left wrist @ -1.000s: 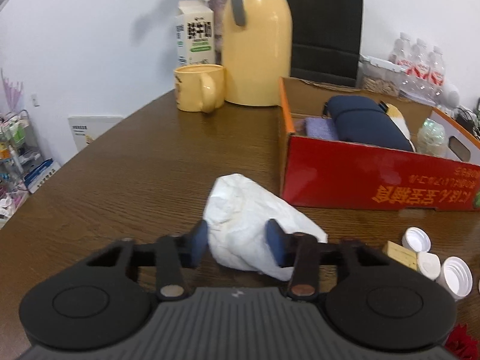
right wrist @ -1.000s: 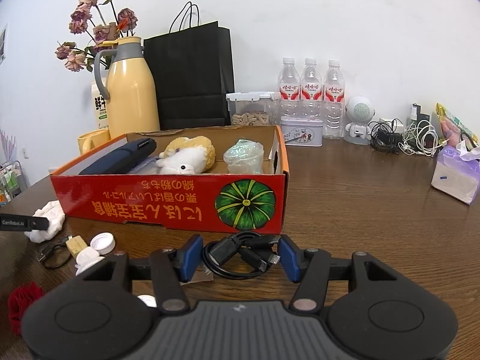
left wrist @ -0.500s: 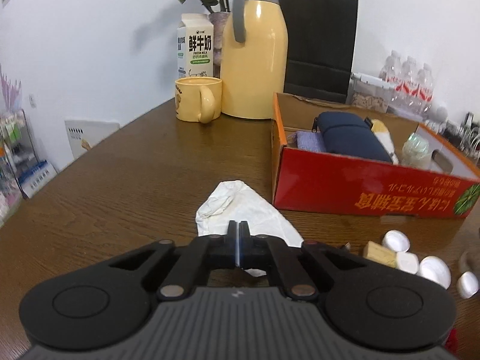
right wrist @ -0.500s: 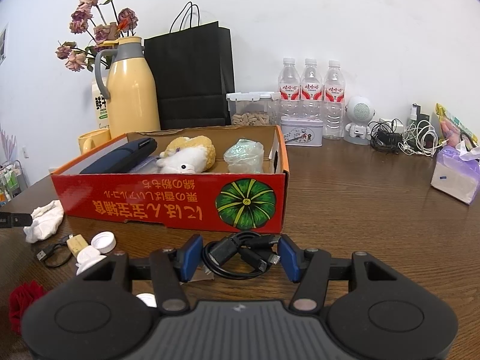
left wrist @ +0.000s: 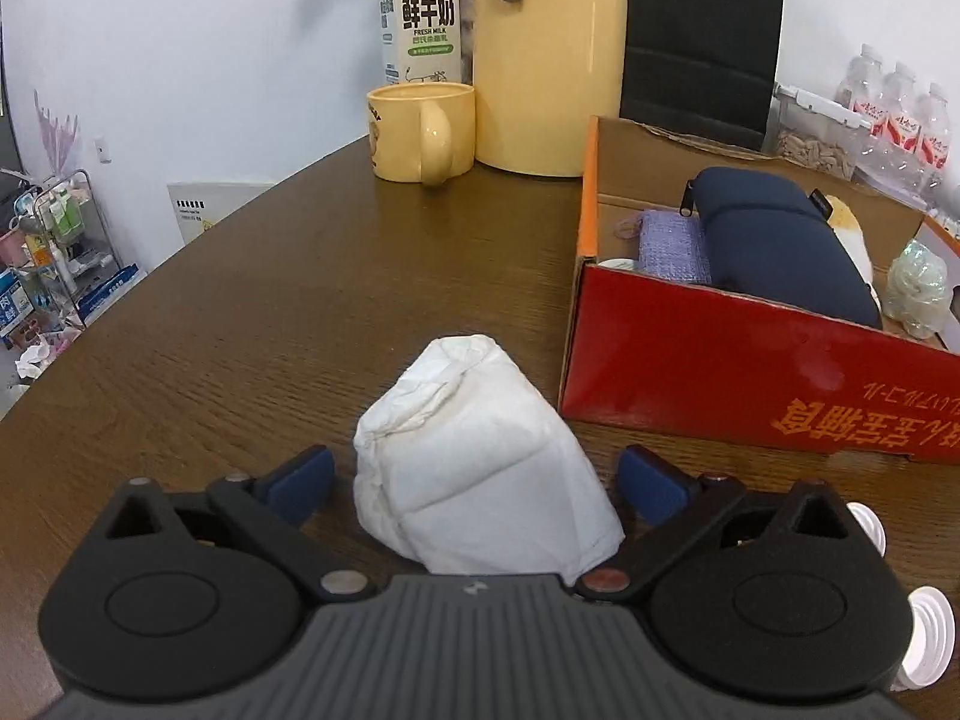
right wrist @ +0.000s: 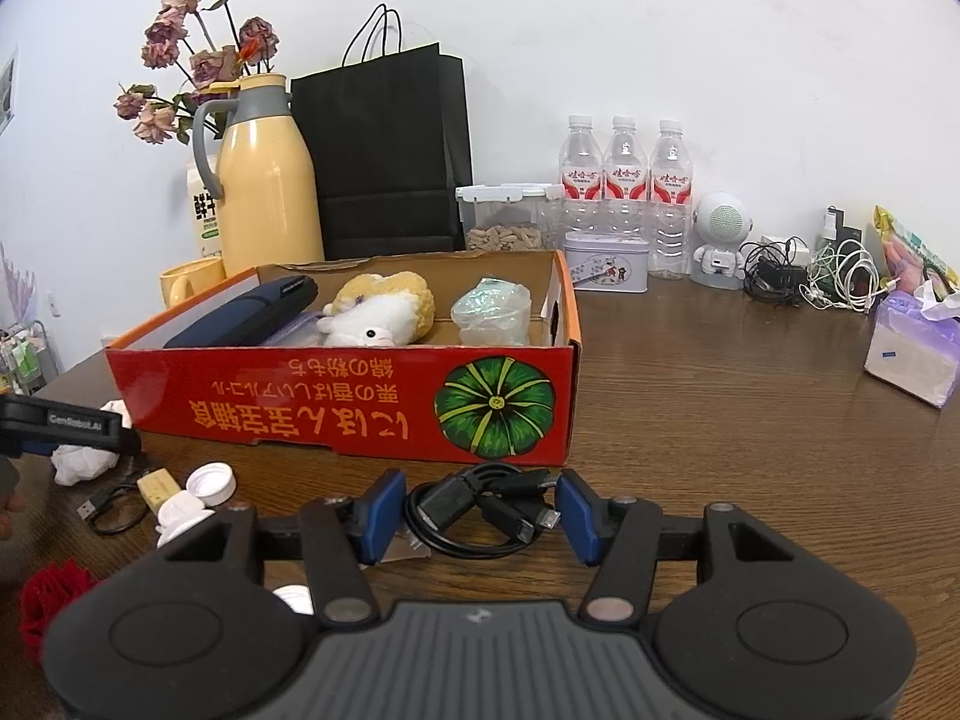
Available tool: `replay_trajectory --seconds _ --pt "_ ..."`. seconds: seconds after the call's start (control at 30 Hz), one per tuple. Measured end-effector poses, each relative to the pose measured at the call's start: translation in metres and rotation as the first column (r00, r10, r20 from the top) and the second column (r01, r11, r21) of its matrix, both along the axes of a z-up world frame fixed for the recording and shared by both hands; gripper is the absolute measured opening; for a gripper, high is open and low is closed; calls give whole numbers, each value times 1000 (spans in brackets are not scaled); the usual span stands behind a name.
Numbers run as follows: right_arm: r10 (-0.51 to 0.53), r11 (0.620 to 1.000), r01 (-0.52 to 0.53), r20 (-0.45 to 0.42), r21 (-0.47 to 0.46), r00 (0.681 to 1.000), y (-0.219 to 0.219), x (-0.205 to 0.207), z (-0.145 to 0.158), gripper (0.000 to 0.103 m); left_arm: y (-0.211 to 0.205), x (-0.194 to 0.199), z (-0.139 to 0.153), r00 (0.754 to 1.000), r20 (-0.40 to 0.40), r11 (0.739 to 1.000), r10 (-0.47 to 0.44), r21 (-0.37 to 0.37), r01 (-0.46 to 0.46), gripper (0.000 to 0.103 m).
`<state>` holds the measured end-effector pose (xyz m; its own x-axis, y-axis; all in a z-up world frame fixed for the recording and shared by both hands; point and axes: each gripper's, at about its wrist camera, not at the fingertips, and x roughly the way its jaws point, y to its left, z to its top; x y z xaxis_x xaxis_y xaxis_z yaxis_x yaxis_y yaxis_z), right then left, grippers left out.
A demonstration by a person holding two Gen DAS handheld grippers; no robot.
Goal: Organize objects
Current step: 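Grasp the crumpled white cloth with the left tool while the right holds the cable, then drop the cable in the carton with the right tool while the left drops the cloth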
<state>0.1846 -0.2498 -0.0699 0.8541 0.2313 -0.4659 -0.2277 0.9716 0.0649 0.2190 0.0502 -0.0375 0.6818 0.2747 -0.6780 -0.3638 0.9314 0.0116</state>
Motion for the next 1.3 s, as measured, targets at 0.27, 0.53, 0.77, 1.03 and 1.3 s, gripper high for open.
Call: replay_trajectory --seconds 0.27,0.53,0.77,1.03,1.3 --pt "7 1000 -7 -2 0 1000 0 1 0 54 9 -38 10 995 82 998 -60 -31 62 67" --pt "10 1000 -10 5 -3 1000 0 -2 0 54 14 -76 37 975 192 993 -108 -29 115 67" --pt "50 999 -50 74 -12 996 6 -12 16 54 0 -78 80 935 303 982 -185 23 186 69" --pt "79 997 -78 166 -15 983 25 12 51 54 -51 -33 104 880 354 947 -315 53 318 69" --pt "40 999 -42 175 7 984 43 74 60 54 -104 33 95 851 334 911 -405 66 407 69"
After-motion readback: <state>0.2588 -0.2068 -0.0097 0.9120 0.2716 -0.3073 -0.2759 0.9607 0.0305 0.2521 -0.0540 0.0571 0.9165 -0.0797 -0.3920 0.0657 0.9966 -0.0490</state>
